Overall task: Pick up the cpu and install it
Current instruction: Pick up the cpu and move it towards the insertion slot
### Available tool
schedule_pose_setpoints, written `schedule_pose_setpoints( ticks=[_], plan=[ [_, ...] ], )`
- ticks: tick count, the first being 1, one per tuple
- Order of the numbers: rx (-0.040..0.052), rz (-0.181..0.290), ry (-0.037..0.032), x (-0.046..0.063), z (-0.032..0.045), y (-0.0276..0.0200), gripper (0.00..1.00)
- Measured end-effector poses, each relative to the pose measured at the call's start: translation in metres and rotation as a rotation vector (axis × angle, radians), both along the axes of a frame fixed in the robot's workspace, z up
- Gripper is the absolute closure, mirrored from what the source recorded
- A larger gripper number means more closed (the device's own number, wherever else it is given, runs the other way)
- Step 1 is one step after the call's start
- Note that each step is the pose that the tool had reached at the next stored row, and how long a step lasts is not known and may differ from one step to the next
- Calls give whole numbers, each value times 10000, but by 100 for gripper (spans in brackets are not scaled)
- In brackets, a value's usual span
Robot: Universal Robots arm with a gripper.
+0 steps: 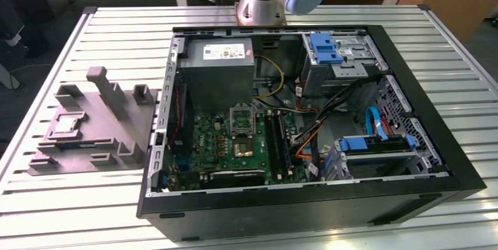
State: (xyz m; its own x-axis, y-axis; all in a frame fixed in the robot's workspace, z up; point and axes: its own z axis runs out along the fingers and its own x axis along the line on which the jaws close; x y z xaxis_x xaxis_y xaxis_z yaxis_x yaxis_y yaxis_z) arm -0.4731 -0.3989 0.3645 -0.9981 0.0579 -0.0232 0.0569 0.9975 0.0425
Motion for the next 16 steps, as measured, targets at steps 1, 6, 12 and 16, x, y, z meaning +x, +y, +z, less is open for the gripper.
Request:
schedule_pose_setpoints(
  ticks=[1, 6, 12, 16],
  plan=[
    [0, 0, 0, 0, -5, 0, 29],
    [-16, 0, -1, 0, -21, 0, 29],
    [-22, 1, -1, 0, -42, 0, 29],
    [-25, 0, 0, 0, -52, 0, 29]
  ],
)
